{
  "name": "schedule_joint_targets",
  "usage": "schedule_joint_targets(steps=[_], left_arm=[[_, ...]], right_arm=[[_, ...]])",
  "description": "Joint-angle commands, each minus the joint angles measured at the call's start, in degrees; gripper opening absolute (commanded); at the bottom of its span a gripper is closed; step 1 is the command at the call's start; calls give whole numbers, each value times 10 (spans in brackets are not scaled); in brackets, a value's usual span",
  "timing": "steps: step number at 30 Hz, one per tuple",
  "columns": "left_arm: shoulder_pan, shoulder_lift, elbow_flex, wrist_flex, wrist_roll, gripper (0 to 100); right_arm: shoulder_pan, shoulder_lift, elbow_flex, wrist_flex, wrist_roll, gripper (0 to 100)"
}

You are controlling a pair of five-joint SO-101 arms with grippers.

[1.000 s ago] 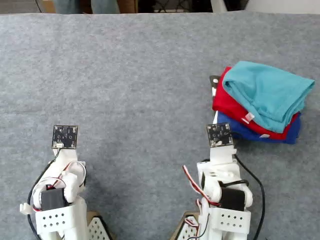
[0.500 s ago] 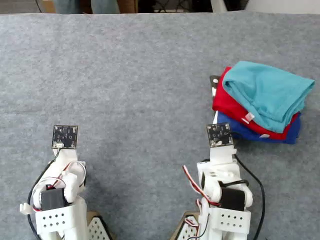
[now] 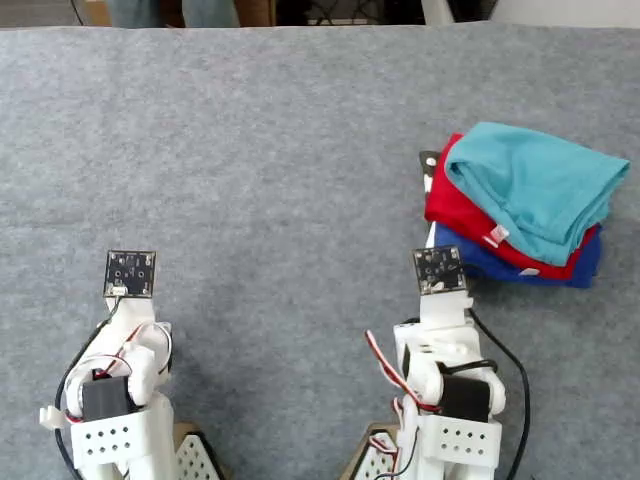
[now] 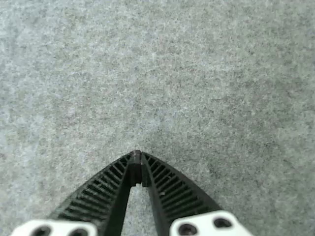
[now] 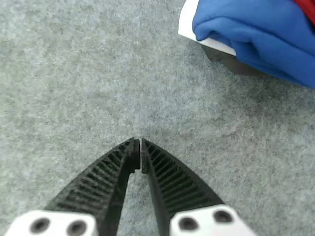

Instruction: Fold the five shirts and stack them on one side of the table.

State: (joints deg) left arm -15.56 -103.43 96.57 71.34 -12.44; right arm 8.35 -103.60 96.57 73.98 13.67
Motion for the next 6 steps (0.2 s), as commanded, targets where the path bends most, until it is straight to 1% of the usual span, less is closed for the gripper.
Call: schedule_joint_targets(steps=[1,6], left_arm=[[4,-4,7,2,-2,29],[4,-4,7,2,-2,29]], right_arm=[[-2,-38,0,3,6,15],[-2,-38,0,3,6,15]])
